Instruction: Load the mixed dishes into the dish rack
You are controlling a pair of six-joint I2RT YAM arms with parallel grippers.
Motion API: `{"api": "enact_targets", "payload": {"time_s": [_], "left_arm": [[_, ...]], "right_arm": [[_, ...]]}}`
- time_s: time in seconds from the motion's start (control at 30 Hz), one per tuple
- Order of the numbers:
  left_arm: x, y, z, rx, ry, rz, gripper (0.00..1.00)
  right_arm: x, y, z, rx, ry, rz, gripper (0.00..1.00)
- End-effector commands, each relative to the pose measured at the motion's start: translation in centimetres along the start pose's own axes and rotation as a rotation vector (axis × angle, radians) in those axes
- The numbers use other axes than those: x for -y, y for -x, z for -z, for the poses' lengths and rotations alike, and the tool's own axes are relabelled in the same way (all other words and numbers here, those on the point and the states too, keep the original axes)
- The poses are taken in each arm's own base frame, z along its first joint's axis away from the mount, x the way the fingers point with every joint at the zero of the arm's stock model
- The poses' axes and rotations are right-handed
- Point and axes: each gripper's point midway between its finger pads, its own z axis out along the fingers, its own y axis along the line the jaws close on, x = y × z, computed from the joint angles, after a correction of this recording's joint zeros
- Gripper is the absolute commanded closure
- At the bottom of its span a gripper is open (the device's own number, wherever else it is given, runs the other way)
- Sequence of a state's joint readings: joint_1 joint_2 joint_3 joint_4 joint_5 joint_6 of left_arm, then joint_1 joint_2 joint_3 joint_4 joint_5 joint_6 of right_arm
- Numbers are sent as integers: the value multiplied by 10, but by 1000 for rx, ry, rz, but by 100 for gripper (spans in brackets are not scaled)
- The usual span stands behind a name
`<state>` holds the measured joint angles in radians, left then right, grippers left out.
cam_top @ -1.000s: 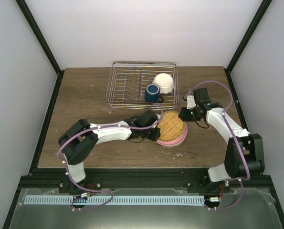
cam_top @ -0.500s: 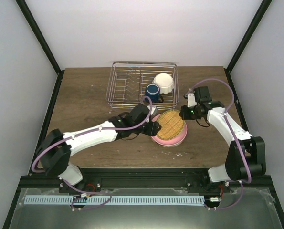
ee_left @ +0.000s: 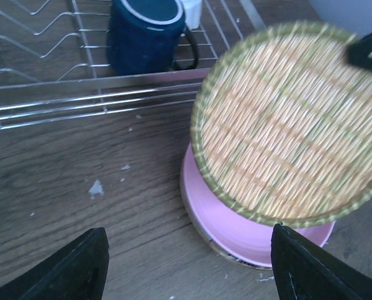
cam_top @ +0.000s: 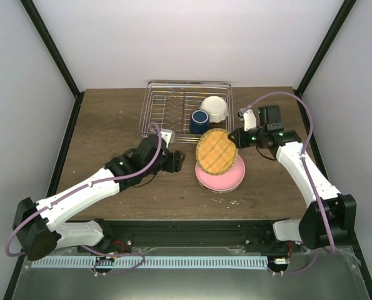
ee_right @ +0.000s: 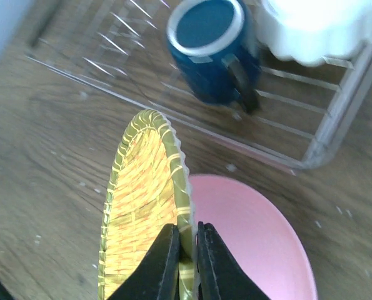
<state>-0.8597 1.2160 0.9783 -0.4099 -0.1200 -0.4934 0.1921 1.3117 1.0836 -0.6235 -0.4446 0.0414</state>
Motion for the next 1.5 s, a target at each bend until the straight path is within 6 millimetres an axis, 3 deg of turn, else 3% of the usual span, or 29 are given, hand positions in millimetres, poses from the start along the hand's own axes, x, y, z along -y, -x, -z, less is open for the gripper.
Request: {"api": "enact_targets", "payload": {"time_s": [0.0,0.23,0.43,0.57,0.77,0.9,1.1,1.47], "left_arm": [[-21,-11,7,-17,76,-11,27],[-29,-14,14,-7,92,-4,26],[-38,-13,28,12,118,-7,25],[-42,-7,46,54,114,-3,23],[-56,4,59,91,47,53,19],[-66,18,59,138,-59,121,19],[-72,31,55,134,-42,100,19],[-87,28,42,108,-12,110,19]], "right_arm": [[-66,72,44,259,222,199,98],[-105,133,73,492,341,377,99],[-100,181,70,685,285,508,99],[-96,211,55,775,275,588,99],[-83,247,6,809,273,710,99],[-81,259,-15,859,242,823,99],[-81,260,-44,932,200,990,99],[-89,251,-92,998,105,1252,99]]}}
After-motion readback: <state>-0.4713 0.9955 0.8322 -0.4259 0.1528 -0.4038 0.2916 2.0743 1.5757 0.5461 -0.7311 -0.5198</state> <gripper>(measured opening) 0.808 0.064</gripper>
